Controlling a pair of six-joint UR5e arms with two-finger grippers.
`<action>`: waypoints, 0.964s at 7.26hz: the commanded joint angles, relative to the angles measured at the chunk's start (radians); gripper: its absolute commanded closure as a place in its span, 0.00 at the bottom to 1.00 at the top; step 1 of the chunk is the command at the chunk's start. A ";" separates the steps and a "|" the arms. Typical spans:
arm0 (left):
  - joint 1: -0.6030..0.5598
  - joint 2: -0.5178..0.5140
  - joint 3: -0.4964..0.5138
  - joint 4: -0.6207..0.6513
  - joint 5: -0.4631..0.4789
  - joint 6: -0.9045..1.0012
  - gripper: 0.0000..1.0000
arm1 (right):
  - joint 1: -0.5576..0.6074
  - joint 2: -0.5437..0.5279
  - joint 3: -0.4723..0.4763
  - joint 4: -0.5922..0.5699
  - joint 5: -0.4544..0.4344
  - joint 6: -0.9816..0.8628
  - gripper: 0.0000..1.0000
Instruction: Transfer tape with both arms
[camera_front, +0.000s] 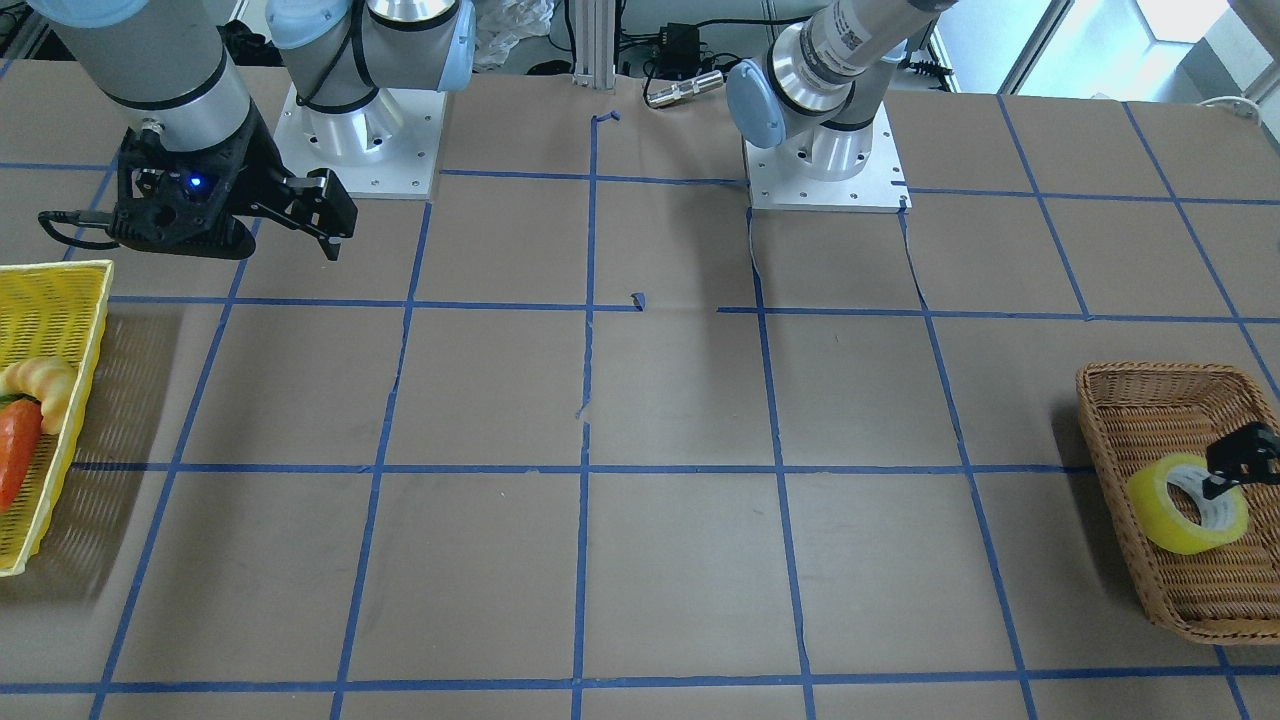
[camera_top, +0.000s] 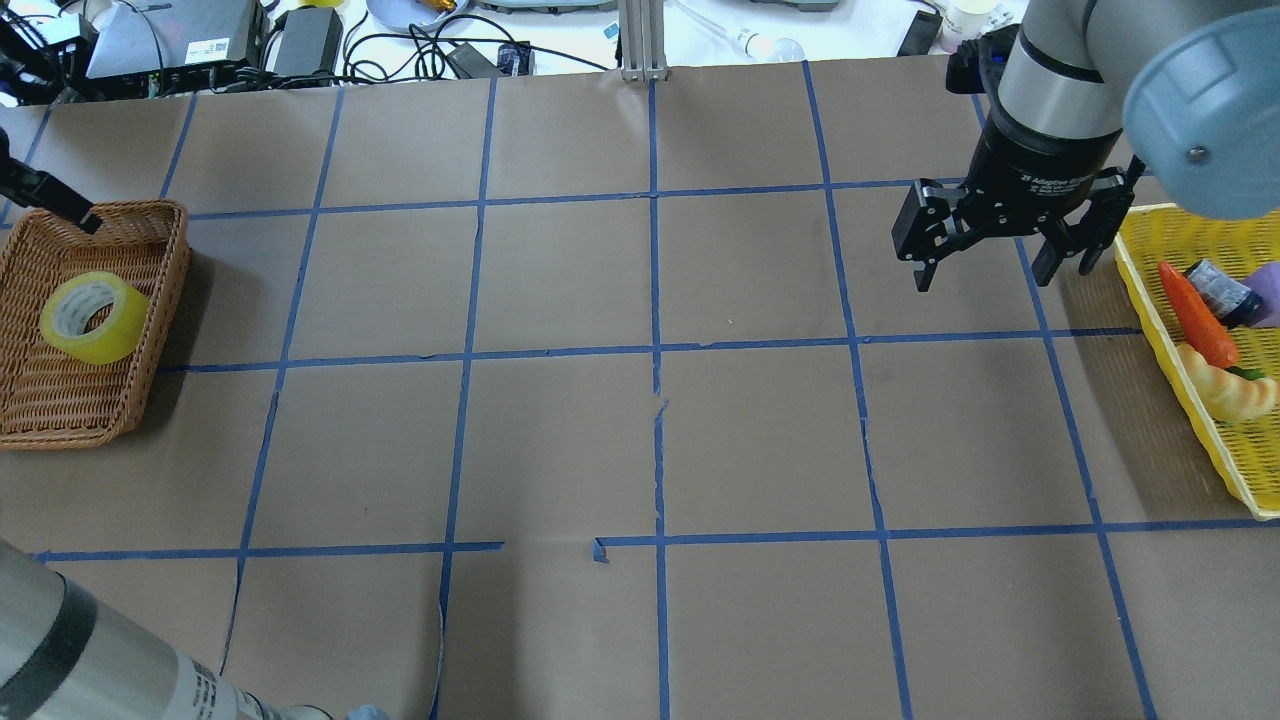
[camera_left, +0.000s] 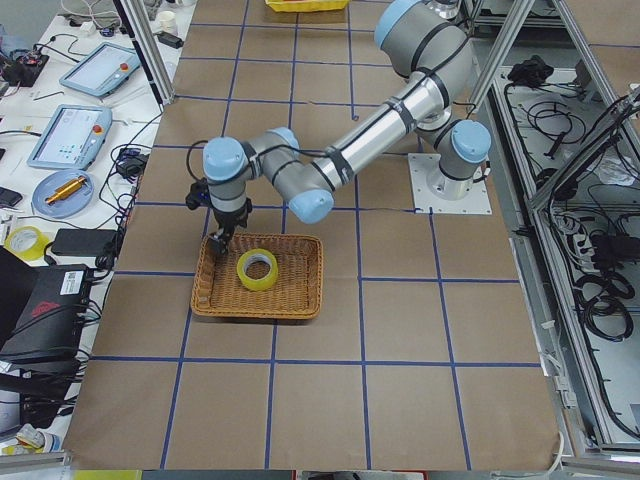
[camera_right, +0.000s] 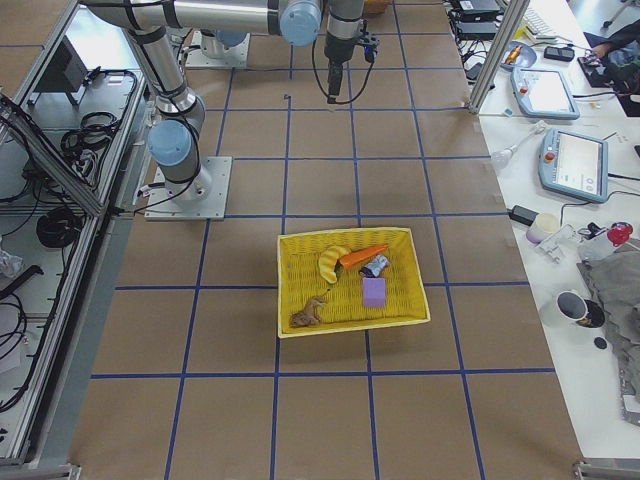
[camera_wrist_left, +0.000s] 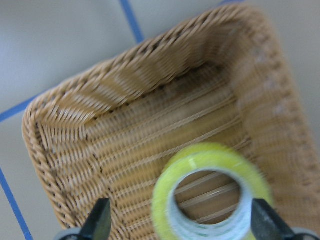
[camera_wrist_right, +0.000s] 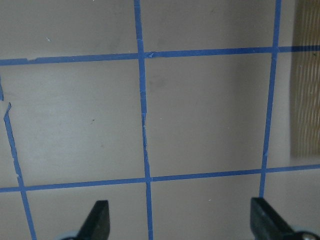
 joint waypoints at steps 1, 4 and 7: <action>-0.189 0.169 0.009 -0.317 0.015 -0.340 0.00 | -0.005 0.001 0.000 -0.002 -0.015 -0.001 0.00; -0.457 0.353 -0.114 -0.347 -0.027 -0.785 0.00 | -0.005 0.003 0.000 -0.008 -0.015 -0.001 0.00; -0.567 0.454 -0.165 -0.368 -0.010 -0.870 0.00 | -0.007 0.003 0.000 -0.018 -0.018 -0.005 0.00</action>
